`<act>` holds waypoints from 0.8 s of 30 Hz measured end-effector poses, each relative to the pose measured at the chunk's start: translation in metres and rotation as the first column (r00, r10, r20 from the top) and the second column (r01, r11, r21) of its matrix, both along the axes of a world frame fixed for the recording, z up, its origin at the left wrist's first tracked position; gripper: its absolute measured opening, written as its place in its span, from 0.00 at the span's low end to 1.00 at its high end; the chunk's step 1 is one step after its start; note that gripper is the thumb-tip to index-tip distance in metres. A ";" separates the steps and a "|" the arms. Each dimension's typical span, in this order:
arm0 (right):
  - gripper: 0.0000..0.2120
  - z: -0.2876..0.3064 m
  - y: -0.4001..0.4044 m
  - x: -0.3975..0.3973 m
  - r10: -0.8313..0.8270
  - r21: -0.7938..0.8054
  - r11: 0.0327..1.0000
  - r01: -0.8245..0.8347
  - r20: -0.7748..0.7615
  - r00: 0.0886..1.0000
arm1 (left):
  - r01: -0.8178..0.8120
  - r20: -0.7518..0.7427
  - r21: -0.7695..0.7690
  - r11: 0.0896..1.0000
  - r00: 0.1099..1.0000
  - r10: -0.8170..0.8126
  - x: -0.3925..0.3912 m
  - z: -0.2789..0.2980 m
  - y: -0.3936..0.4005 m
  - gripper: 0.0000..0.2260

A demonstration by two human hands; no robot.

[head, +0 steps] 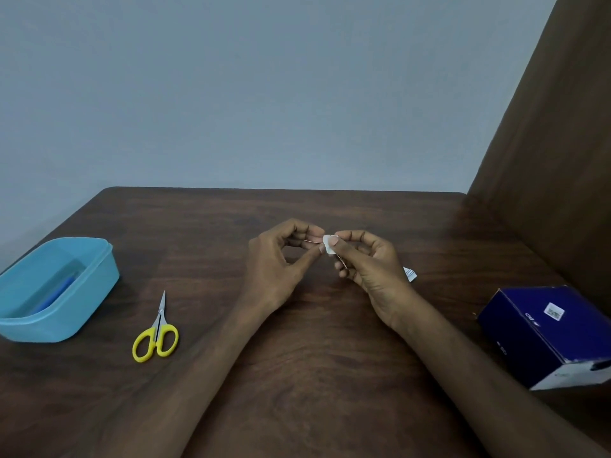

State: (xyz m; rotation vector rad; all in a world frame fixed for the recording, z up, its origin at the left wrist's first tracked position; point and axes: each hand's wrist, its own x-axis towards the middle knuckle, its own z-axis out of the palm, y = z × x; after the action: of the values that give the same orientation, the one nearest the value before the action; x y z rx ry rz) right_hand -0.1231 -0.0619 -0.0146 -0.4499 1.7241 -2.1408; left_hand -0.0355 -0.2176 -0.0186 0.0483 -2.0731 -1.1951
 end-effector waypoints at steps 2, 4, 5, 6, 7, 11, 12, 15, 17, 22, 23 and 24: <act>0.11 0.001 0.000 0.000 -0.001 -0.005 1.000 0.001 0.004 1.000 | 0.009 0.006 -0.019 1.000 1.000 -0.009 0.001 0.001 0.001 0.07; 0.08 0.000 0.001 -0.001 0.028 -0.018 0.999 -0.027 0.007 1.000 | -0.024 0.012 -0.004 1.000 1.000 0.024 0.000 0.000 0.000 0.07; 0.09 0.000 0.002 -0.001 0.044 -0.018 0.999 -0.044 0.003 0.999 | -0.046 0.019 0.022 0.999 0.999 0.045 -0.002 -0.001 -0.002 0.08; 0.11 0.000 0.004 -0.001 0.057 -0.009 0.998 -0.057 -0.004 0.998 | -0.061 0.027 0.055 0.997 0.998 0.060 -0.003 -0.002 -0.003 0.08; 0.12 0.000 0.004 -0.001 0.067 0.003 0.998 -0.067 -0.011 0.998 | -0.071 0.033 0.086 0.994 0.997 0.069 -0.004 -0.003 -0.004 0.08; 0.15 0.000 0.005 -0.001 0.055 -0.012 0.998 -0.055 -0.011 0.998 | -0.066 0.065 0.065 0.996 0.996 0.062 -0.004 -0.003 -0.003 0.08; 0.15 0.000 0.005 -0.001 0.043 -0.015 0.999 -0.044 -0.010 0.999 | -0.064 0.073 0.032 0.997 0.995 0.062 -0.003 -0.002 -0.003 0.09; 0.14 -0.001 0.004 -0.001 0.035 -0.008 0.999 -0.035 -0.023 0.999 | -0.058 0.072 -0.058 0.997 0.996 0.062 -0.001 -0.001 -0.001 0.09; 0.12 -0.001 0.003 -0.001 0.035 -0.003 0.999 -0.035 -0.042 0.999 | -0.034 0.073 -0.070 0.997 0.997 0.039 0.000 0.000 0.000 0.08; 0.15 -0.001 0.006 0.001 0.105 -0.028 0.994 -0.106 -0.039 0.994 | -0.069 0.042 -0.065 0.996 0.997 0.071 0.000 -0.001 -0.003 0.09; 0.17 -0.001 0.007 0.001 0.128 -0.024 0.991 -0.129 -0.035 0.991 | -0.078 0.042 -0.062 0.995 0.996 0.081 0.000 -0.001 -0.003 0.09; 0.18 -0.001 0.007 0.001 0.144 -0.015 0.989 -0.144 -0.034 0.989 | -0.081 0.044 -0.063 0.995 0.995 0.084 0.000 0.000 -0.003 0.09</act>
State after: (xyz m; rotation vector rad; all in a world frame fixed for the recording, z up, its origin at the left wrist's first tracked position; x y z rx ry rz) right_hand -0.1224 -0.0549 -0.0153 -0.5985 1.6383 -2.0584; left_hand -0.0352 -0.2208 -0.0190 0.1332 -2.1256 -1.0896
